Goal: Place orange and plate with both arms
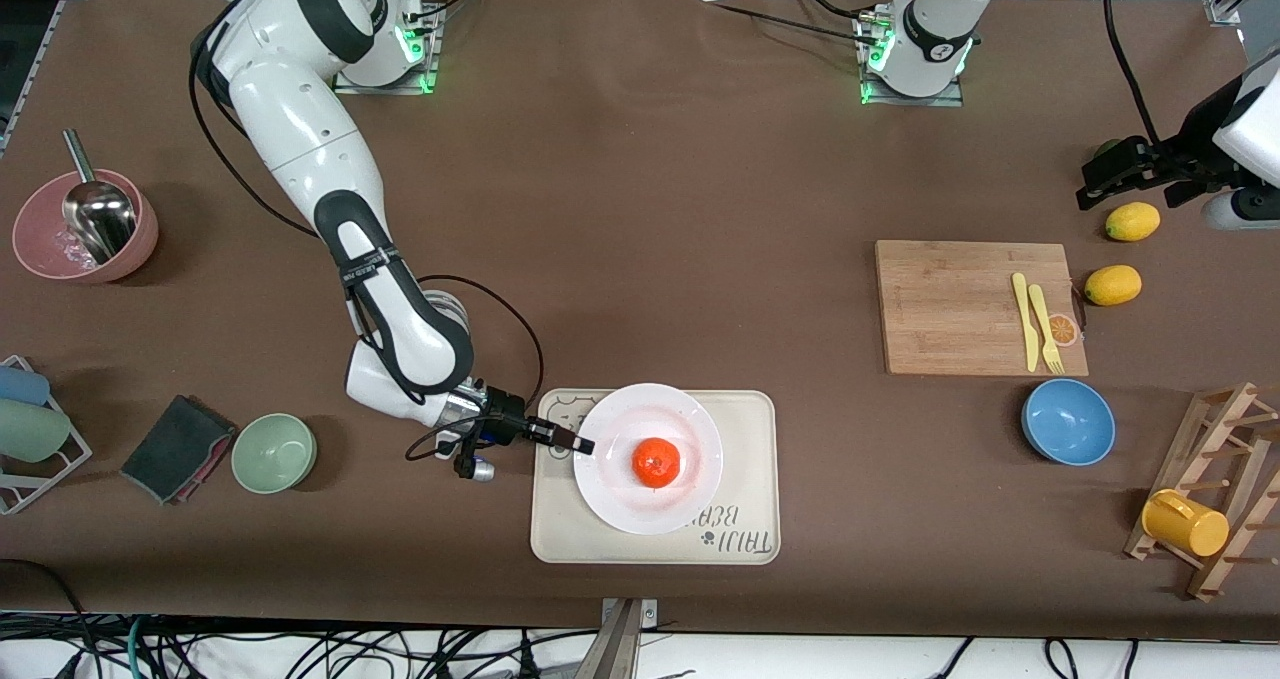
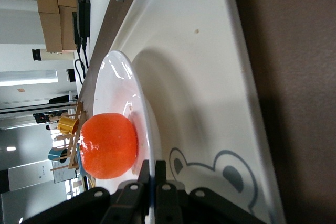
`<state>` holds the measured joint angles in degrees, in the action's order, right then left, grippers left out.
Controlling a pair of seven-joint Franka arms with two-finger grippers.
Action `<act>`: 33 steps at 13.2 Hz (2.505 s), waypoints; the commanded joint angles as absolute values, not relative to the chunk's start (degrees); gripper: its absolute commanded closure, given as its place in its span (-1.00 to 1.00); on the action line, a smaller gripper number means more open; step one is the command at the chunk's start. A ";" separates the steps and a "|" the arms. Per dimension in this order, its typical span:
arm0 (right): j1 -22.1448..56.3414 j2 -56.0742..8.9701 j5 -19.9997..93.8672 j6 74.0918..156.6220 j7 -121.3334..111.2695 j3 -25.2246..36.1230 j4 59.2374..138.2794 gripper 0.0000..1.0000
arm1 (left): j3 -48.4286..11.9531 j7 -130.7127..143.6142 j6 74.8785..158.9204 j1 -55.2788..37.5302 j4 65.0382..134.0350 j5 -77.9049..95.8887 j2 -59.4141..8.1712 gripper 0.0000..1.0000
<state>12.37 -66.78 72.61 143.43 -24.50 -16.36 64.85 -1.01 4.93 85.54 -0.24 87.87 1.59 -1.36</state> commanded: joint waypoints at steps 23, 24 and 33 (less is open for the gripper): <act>11.51 -59.69 56.44 130.80 -22.94 -12.32 64.41 -1.00 | -1.23 5.19 84.64 0.09 86.13 3.16 -2.20 -1.00; 11.51 -58.37 54.34 127.56 -22.94 -11.00 64.77 -1.00 | -1.23 5.19 84.64 0.09 86.13 3.16 -2.20 -1.00; 11.69 -46.33 31.75 87.75 -22.85 7.72 64.78 -1.00 | -1.23 5.19 84.64 0.09 86.13 3.16 -2.20 -1.00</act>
<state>11.09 -50.51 35.62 92.45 -23.29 5.15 62.04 -1.02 4.93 85.51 -0.25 87.87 1.59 -1.37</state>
